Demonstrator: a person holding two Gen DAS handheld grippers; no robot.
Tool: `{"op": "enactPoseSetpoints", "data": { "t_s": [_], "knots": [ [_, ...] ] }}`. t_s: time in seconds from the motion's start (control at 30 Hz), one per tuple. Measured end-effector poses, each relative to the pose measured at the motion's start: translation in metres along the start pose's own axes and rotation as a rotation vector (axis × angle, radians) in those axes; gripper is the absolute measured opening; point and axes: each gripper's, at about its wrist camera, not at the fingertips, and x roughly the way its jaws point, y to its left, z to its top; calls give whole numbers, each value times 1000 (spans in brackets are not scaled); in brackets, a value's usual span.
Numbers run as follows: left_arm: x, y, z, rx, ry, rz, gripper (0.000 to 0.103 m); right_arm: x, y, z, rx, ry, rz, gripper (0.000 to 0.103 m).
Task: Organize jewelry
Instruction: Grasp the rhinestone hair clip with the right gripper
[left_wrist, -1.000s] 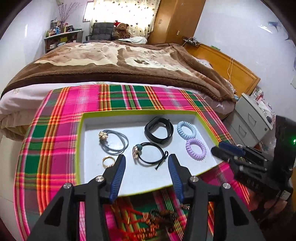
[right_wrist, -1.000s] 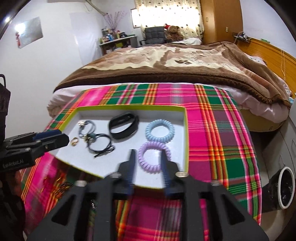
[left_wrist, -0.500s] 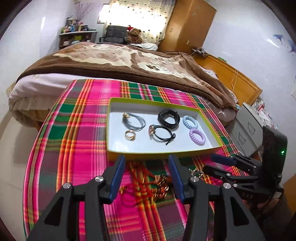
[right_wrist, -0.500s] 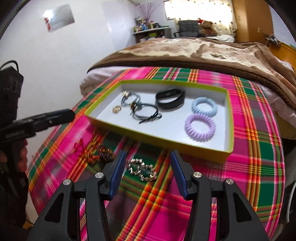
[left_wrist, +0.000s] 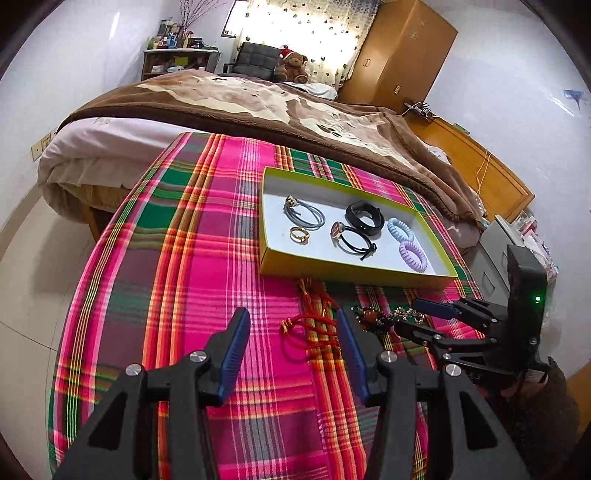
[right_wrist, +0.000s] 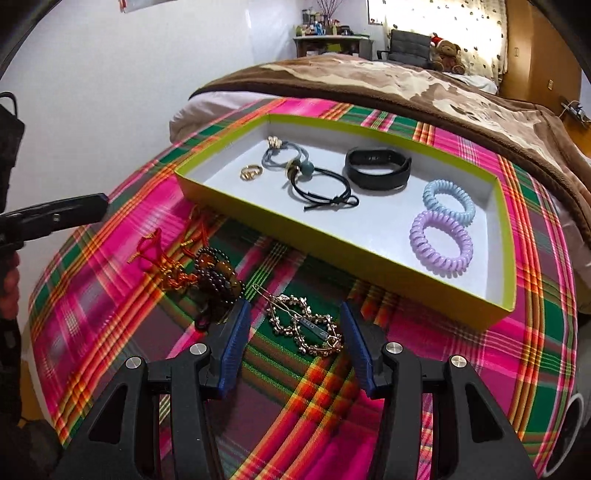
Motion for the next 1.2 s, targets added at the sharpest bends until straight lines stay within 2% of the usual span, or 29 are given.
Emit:
{"op": "enactPoseSetpoints", "data": {
  "t_s": [0.2,0.27,0.3,0.33,0.57,0.8,0.9,1.0,1.1,1.2],
  "knots": [
    [-2,6,-6,-12,4,1,50,2,6,-3,-28,-9,-52,51],
    [-3,8,-6,-19,4,2,50,1,7,-5,-24,-9,-66,46],
    [-3,8,-7,-20,4,2,50,0,8,-5,-23,-10,-75,39],
    [-3,9,-7,-22,4,4,50,-1,8,-5,-17,-10,-72,38],
    [-1,10,-8,-22,9,0,50,-8,6,-12,37,-16,-111,38],
    [11,7,-8,0,38,9,50,-30,-8,-21,162,-79,-113,38],
    [20,2,-10,32,57,44,50,-37,-7,-24,192,-98,-108,38],
    [29,-1,-11,42,83,36,50,-44,-6,-28,215,-110,-111,38],
    [39,-6,-12,69,101,73,50,-51,-5,-32,235,-128,-103,38],
    [43,-9,-11,87,102,73,50,-57,-4,-34,241,-141,-106,38]
  ]
}}
